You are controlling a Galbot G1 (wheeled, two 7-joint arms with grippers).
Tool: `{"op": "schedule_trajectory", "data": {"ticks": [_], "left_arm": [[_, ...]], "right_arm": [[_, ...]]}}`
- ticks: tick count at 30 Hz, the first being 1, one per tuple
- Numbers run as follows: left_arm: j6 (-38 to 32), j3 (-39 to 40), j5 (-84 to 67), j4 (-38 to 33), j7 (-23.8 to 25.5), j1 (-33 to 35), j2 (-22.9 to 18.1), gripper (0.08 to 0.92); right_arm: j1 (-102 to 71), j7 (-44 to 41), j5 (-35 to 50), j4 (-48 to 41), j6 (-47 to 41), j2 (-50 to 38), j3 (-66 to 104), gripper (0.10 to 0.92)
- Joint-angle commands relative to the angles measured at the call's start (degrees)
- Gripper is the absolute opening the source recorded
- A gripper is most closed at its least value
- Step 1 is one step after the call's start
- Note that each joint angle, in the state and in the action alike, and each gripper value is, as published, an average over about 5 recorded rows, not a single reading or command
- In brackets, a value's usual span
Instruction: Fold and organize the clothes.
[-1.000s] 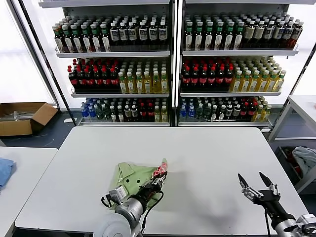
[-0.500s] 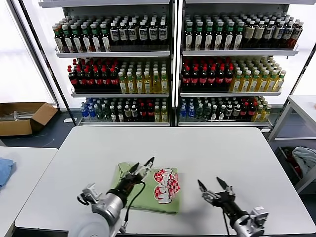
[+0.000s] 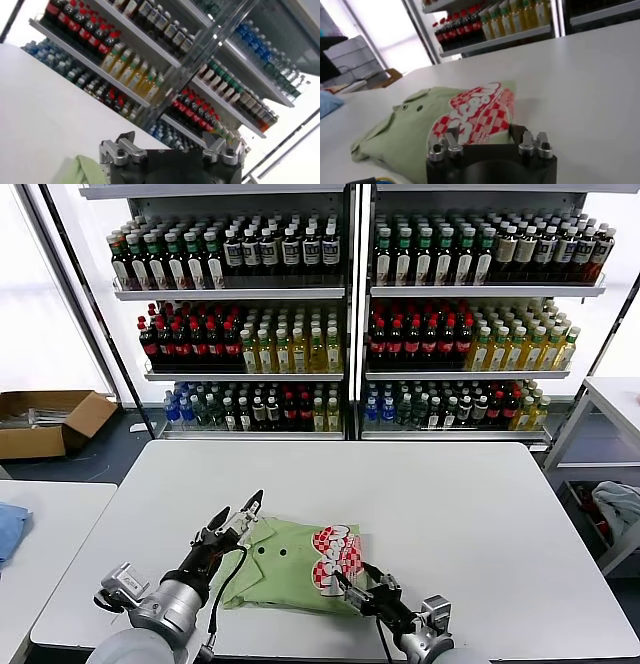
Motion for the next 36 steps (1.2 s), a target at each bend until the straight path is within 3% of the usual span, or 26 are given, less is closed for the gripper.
{"op": "schedule_trajectory", "data": {"ticks": [1, 19, 28, 33, 36], "left_arm": [[1.1, -3.3, 0.8, -2.1, -0.7, 2.6, -1.5, 0.823], [2.7, -3.5, -0.2, -2.8, -1.9, 3.8, -2.7, 0.823], [2.9, -3.6, -0.2, -2.9, -2.1, 4.0, -3.0, 0.823], [2.8, -3.4, -0.1, -2.6, -2.1, 4.5, -3.8, 0.823], [2.8, -3.2, 0.0, -2.4, -2.2, 4.5, -4.1, 0.823]], "right_arm": [[4.1, -0.2, -1.6, -4.5, -1.7, 0.8, -5.4, 0.619], [-3.3, -4.6, -2.1, 3.7, -0.7, -7.6, 7.2, 0.133], [-6.9, -6.0, -4.5, 2.1, 3.0, -13.1, 18.7, 0.120], [-7.9, -2.6, -5.8, 2.0, 6.5, -12.2, 20.5, 0.120], [-8.7, -1.5, -7.0, 3.7, 8.1, -10.5, 21.3, 0.161]]}}
